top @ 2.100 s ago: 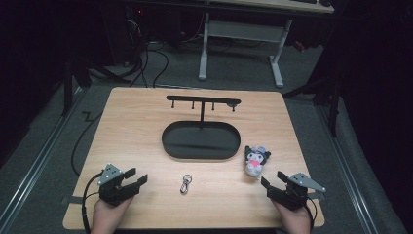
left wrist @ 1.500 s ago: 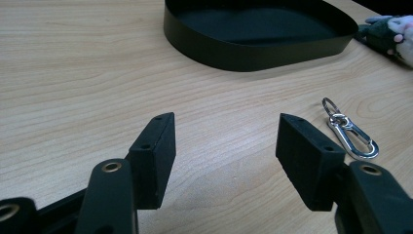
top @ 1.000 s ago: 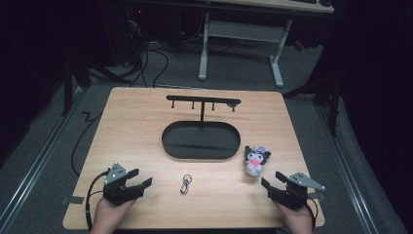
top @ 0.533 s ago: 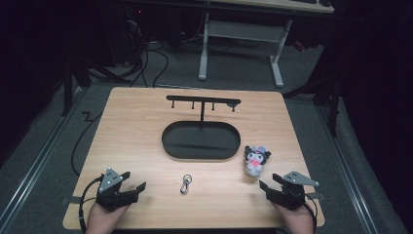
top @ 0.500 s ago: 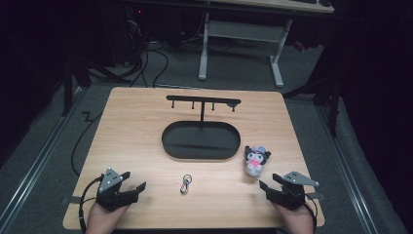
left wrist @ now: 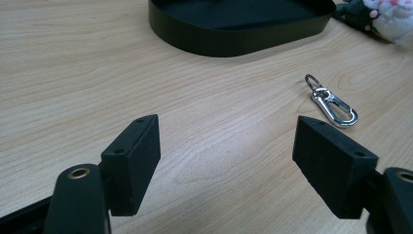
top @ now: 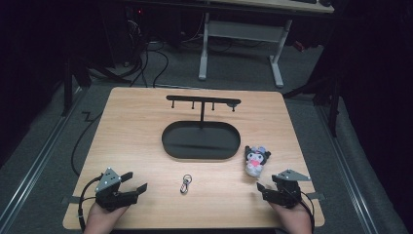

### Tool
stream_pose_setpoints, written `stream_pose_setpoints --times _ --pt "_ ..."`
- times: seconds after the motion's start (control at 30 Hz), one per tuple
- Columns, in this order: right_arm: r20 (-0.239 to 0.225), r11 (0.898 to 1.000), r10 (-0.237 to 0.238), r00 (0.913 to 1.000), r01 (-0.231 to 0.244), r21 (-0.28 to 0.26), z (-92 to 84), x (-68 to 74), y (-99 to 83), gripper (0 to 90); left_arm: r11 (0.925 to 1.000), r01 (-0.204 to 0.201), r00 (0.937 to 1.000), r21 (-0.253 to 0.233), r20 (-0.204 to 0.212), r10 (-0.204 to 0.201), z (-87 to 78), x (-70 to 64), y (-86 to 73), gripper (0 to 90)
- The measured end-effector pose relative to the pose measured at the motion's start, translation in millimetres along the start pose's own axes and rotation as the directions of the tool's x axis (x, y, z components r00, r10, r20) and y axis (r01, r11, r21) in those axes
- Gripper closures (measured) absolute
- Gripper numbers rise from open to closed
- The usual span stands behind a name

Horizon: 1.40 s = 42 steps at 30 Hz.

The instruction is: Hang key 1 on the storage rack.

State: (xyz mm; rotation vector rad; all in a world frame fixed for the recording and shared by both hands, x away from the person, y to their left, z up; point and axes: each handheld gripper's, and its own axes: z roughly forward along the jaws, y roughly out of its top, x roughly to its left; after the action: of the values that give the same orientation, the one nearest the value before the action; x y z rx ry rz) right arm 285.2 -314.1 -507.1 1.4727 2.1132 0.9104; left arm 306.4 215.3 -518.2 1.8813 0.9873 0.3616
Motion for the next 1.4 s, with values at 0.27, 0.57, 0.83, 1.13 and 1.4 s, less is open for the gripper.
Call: stream_pose_setpoints --times 0.27,0.57,0.83,1.13,1.4 --pt "0.04 0.998 0.032 0.9987 -0.035 0.061 0.1 -4.2 -2.5 28.6 0.9999 -0.001 0.9999 0.017 -0.013 0.001 2.5 6.0 -3.6 27.3" --pt "0.029 0.996 0.018 0.9994 -0.02 0.091 -3.7 -6.4 -5.3 27.5 0.9999 0.011 0.9996 0.01 -0.027 -0.011 1.6 6.0 -4.6 27.4" --pt "0.011 0.987 -0.032 0.9994 0.03 0.156 -2.1 -1.6 2.8 27.4 0.9999 0.011 0.9996 0.007 -0.026 -0.011 2.8 3.6 -4.7 27.2" --pt "-0.017 0.959 -0.074 0.9971 0.076 0.273 4.9 5.7 15.6 27.6 1.0 0.009 0.9999 0.001 -0.009 -0.009 1.7 4.2 -5.0 27.2" --pt "-0.05 0.932 -0.099 0.9938 0.111 0.347 4.6 15.0 32.2 27.7 1.0 -0.001 1.0 -0.006 -0.002 0.001 -0.6 3.5 -4.0 27.2"
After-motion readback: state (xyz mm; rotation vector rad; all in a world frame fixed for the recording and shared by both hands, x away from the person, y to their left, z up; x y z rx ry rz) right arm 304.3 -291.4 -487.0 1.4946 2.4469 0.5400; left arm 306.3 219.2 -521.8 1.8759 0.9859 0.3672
